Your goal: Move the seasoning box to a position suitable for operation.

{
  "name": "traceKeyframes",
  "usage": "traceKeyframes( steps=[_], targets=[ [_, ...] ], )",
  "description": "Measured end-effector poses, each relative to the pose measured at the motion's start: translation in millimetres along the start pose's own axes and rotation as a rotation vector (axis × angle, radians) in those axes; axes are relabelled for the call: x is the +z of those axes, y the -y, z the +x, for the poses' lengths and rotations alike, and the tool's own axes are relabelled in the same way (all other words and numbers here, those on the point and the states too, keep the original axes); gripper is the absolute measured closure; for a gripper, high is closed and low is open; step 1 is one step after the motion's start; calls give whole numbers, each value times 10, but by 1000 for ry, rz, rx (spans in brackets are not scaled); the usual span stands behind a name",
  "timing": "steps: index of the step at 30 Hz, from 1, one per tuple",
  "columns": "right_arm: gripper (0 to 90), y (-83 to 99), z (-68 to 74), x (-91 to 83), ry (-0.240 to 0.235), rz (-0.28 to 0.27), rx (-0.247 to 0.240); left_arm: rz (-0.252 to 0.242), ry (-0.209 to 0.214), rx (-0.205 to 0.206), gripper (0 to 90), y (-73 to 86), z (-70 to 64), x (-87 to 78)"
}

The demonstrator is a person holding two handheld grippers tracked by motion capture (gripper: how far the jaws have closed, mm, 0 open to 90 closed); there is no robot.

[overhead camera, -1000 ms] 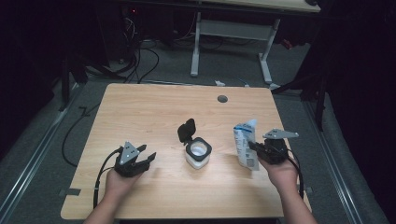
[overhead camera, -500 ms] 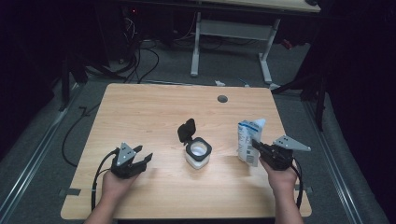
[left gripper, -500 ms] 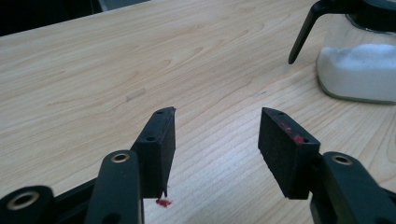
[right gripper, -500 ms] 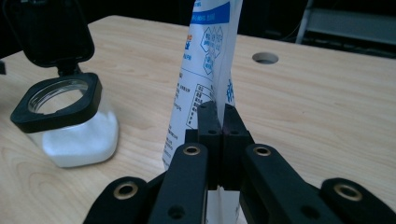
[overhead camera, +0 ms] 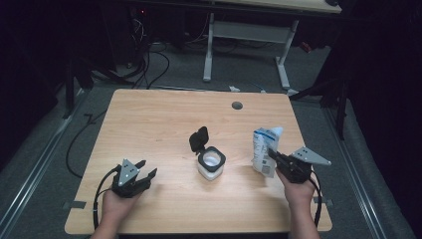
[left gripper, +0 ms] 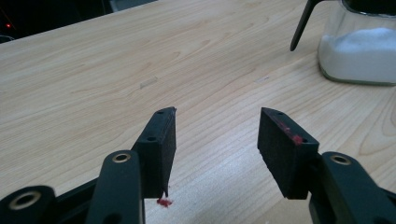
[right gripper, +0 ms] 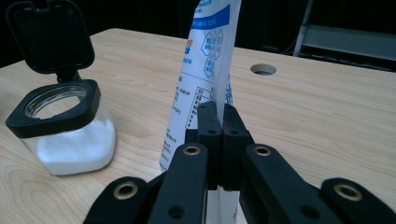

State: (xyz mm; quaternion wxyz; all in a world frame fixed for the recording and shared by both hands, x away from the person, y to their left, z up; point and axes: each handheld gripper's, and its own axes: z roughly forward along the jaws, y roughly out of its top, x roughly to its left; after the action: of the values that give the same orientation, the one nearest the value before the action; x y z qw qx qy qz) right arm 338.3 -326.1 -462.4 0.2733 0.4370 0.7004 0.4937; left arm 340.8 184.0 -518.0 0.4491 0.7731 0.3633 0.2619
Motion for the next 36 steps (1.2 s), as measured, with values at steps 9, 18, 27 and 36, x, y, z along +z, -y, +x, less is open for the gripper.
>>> traceKeyframes(
  steps=[9, 18, 27, 36],
  targets=[
    [896, 13, -52, 43, 17, -15, 0, -2, -16, -18, 466, 44, 24, -91],
    [895, 4, -125, 128, 25, -27, 13, -5, -35, -35, 465, 106, 70, -193],
    [894, 33, -156, 213, 30, -14, 7, -4, -37, -34, 463, 118, 64, -225],
    [890, 98, -158, 189, 43, -11, 12, -1, -27, -31, 462, 101, 65, -206]
  ],
)
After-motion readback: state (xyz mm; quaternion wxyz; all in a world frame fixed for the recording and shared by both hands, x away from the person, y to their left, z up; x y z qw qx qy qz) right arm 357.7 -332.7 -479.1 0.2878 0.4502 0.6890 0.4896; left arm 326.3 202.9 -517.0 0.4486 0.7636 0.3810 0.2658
